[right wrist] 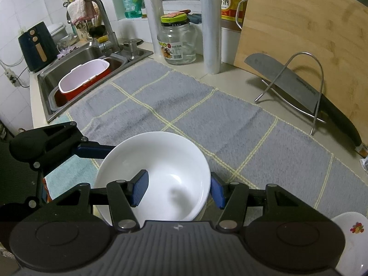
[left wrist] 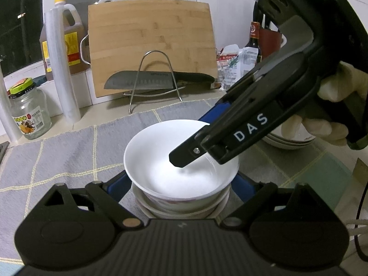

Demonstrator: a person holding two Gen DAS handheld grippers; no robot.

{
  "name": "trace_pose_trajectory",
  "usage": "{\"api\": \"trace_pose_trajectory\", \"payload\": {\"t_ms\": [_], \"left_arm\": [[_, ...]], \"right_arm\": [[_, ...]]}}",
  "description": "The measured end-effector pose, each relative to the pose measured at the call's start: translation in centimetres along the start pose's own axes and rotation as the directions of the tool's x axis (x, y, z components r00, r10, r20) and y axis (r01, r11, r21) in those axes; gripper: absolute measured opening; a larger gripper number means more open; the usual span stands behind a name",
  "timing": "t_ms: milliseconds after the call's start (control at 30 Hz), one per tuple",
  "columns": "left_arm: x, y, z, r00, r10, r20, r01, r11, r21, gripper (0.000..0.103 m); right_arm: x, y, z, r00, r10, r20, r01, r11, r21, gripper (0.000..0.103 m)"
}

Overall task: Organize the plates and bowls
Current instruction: 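Carry the bowl with the right gripper toward the nested bowls held by the left gripper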

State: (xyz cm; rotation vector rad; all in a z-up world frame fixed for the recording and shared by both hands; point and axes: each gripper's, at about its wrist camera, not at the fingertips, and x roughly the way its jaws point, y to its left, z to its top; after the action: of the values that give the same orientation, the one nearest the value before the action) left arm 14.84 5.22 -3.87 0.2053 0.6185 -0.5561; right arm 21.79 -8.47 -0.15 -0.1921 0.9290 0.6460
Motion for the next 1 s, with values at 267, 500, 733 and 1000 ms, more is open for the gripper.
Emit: {"api": "trace_pose_trajectory", "payload": {"t_ms": [267, 500, 733, 1000], "left_arm": [[0.15, -0.07, -0.06, 1.0, 0.002, -0.01, -0.002, 1.0, 0.0, 0.093], [0.21, -0.13, -0.04, 1.0, 0.005, -0.01, -0.005, 1.0, 0.002, 0.093], [0.21, -0.17, -0.09, 1.0, 0.005, -0.014, -0.005, 1.0, 0.001, 0.093], [0.41, -0.21, -0.12, 1.0, 0.009, -0.021, -0.009, 1.0, 0.0, 0.093]], "right_arm": [[0.22, -0.09, -0.14, 1.0, 0.003, -0.006, -0.003, 1.0, 0.004, 0.062], [0.28, -0.08, -0.19, 1.0, 0.002, -0.006, -0.002, 1.0, 0.005, 0.062], [0.32, -0.05, -0.25, 1.0, 0.001, -0.008, -0.001, 1.0, 0.007, 0.062], [0.51, -0.15, -0.26, 1.0, 0.003, -0.01, -0.003, 1.0, 0.012, 0.063]]}}
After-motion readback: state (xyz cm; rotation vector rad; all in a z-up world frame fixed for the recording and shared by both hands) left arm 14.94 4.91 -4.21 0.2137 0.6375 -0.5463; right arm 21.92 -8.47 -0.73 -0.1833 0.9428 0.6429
